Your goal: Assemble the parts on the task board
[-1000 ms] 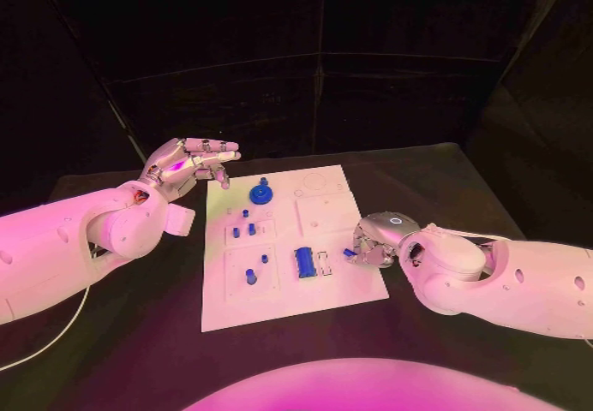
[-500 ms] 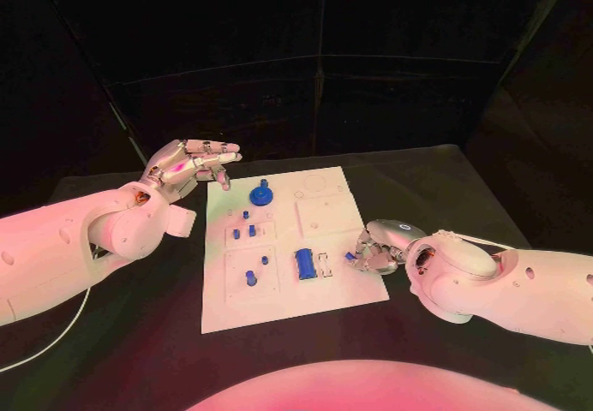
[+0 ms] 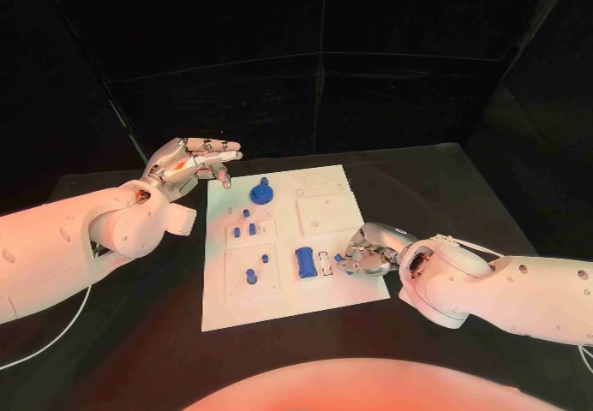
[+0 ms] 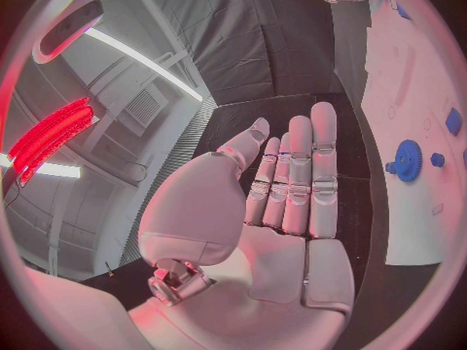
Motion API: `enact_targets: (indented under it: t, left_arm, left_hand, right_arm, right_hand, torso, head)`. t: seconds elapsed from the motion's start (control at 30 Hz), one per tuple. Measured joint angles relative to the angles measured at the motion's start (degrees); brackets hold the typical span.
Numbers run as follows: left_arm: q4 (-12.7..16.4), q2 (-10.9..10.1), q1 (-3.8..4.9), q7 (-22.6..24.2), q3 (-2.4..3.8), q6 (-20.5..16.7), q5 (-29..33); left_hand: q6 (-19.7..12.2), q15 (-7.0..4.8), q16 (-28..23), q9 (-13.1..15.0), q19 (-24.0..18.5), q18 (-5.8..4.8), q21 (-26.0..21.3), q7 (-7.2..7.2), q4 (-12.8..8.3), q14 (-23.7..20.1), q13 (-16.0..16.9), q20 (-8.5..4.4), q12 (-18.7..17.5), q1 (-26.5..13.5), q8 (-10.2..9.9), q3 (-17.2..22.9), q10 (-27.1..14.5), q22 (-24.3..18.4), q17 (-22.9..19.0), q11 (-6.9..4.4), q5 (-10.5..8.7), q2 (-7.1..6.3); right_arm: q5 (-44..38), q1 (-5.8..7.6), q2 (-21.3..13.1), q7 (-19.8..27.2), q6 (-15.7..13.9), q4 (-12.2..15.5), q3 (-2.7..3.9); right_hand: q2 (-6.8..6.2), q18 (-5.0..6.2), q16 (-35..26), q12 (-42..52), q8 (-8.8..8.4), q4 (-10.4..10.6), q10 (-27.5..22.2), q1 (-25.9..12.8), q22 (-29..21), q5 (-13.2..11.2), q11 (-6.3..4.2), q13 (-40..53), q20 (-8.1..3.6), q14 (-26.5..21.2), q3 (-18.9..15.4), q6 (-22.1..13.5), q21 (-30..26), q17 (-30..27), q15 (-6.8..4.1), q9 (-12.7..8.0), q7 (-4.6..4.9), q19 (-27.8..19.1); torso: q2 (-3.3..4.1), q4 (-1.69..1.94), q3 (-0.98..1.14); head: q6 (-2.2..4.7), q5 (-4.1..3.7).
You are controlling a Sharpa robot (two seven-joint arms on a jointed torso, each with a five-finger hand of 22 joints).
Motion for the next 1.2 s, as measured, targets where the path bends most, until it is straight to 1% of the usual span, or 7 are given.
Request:
enact_targets:
  t: [0.07, 0.17, 0.2, 0.8, 0.87, 0.97, 1.2]
  left_arm:
    - [0.03, -0.01, 0.0, 0.0, 0.0, 0.01, 0.0]
    - [0.05, -0.01, 0.0, 0.0, 0.0, 0.02, 0.0]
    - [0.06, -0.01, 0.01, 0.0, 0.0, 0.02, 0.0]
    - [0.25, -0.07, 0.07, 0.0, 0.0, 0.05, 0.0]
    - [0.26, -0.12, 0.09, 0.0, 0.0, 0.05, 0.0]
    - [0.28, -0.2, 0.1, -0.01, 0.0, 0.05, 0.0]
    - [0.36, -0.27, 0.13, -0.02, 0.0, 0.05, 0.0]
  left_hand:
    - [0.0, 0.0, 0.0, 0.0, 0.0, 0.0, 0.0, 0.0, 0.0, 0.0, 0.0, 0.0, 0.0, 0.0, 0.0, 0.0, 0.0, 0.0, 0.0, 0.0, 0.0, 0.0]
    - [0.0, 0.0, 0.0, 0.0, 0.0, 0.0, 0.0, 0.0, 0.0, 0.0, 0.0, 0.0, 0.0, 0.0, 0.0, 0.0, 0.0, 0.0, 0.0, 0.0, 0.0, 0.0]
    - [0.0, 0.0, 0.0, 0.0, 0.0, 0.0, 0.0, 0.0, 0.0, 0.0, 0.0, 0.0, 0.0, 0.0, 0.0, 0.0, 0.0, 0.0, 0.0, 0.0, 0.0, 0.0]
    - [0.0, 0.0, 0.0, 0.0, 0.0, 0.0, 0.0, 0.0, 0.0, 0.0, 0.0, 0.0, 0.0, 0.0, 0.0, 0.0, 0.0, 0.01, 0.01, 0.0, 0.0, 0.0]
    - [0.0, 0.0, 0.0, 0.0, 0.0, 0.0, 0.0, 0.0, 0.0, 0.0, 0.0, 0.0, 0.0, 0.0, 0.0, 0.0, 0.0, 0.01, 0.01, 0.0, 0.0, 0.0]
    - [0.0, 0.0, 0.0, 0.0, 0.0, 0.0, 0.0, 0.0, 0.0, 0.0, 0.0, 0.0, 0.0, 0.0, 0.0, 0.0, 0.0, 0.01, 0.01, 0.0, 0.0, 0.0]
    - [0.0, 0.0, 0.0, 0.0, 0.0, 0.0, 0.0, 0.0, 0.0, 0.0, 0.0, 0.0, 0.0, 0.0, 0.0, 0.0, 0.0, 0.02, 0.01, 0.0, 0.0, 0.0]
  right_arm:
    - [0.71, 0.01, 0.66, 0.28, -0.21, -0.33, 0.0]
    - [1.58, 0.01, 1.53, 0.58, -0.37, -0.79, 0.01]
    - [1.81, 0.01, 1.79, 0.66, -0.42, -0.9, 0.01]
    - [3.68, 0.07, 4.97, 1.35, -1.56, -3.09, 0.08]
    - [3.71, 0.07, 5.09, 1.35, -1.61, -3.24, 0.08]
    - [3.72, 0.07, 5.3, 1.35, -1.69, -3.37, 0.06]
    - [3.7, 0.03, 5.58, 1.33, -1.76, -3.5, 0.02]
  right_hand:
    - [-0.15, 0.0, 0.21, 0.0, 0.0, -0.86, 0.0, -0.61, 0.0, 0.0, 0.0, 0.0, 0.0, 0.0, 0.88, 0.0, 0.0, 0.0, 0.0, 0.01, 0.0, 0.0]
    - [-0.26, 0.0, 0.21, 0.0, -0.01, -0.89, 0.0, -1.29, 0.0, 0.24, 0.0, 0.0, 0.0, 0.0, 1.37, 0.0, 0.0, 0.0, 0.0, 0.01, 0.0, 0.0]
    - [-0.31, 0.0, 0.21, 0.0, -0.02, -1.63, 0.0, -1.36, 0.0, 0.34, 0.0, 0.0, 0.0, 0.0, 2.11, 0.0, 0.0, 0.0, 0.0, 0.01, 0.0, 0.0]
    - [-0.59, 0.0, 0.2, 0.0, -0.07, -2.14, 0.19, -2.98, -0.01, 0.56, 0.21, -0.01, 0.0, 0.0, 3.56, -0.02, 0.0, -0.02, 0.02, 0.37, 0.03, 0.0]
    - [-0.6, 0.0, 0.2, 0.19, -0.08, -2.82, 0.19, -3.49, 0.07, 0.56, 0.21, -0.01, 0.0, 0.0, 4.28, -0.02, 0.0, -0.02, 0.02, 0.41, 0.03, 0.0]
    - [-0.74, 0.0, 0.2, 0.23, 0.21, -2.58, 0.19, -4.7, 0.09, 0.56, 0.22, -0.01, 0.0, 0.0, 4.48, -0.03, 0.0, -0.02, 0.02, 0.57, 0.04, 0.0]
    - [-1.58, 0.0, 0.2, 0.46, 0.88, 0.24, 0.19, -7.3, 0.1, 2.32, 0.21, -0.01, 0.0, 0.0, 1.87, 0.04, 0.0, -0.02, 0.02, 0.99, -0.01, 0.0]
  torso:
    - [0.0, -0.01, -0.01]
    - [0.03, -0.01, -0.01]
    - [0.03, -0.01, 0.0]
    - [0.02, -0.07, 0.04]
    - [0.01, -0.07, 0.05]
    - [0.01, -0.07, 0.05]
    - [-0.01, -0.07, 0.03]
  head:
    - [-0.05, 0.0]
    - [-0.15, -0.02]
    - [-0.2, -0.02]
    - [-0.51, 0.42]
    - [-0.57, 0.49]
    - [-0.6, 0.59]
    - [-0.76, 0.63]
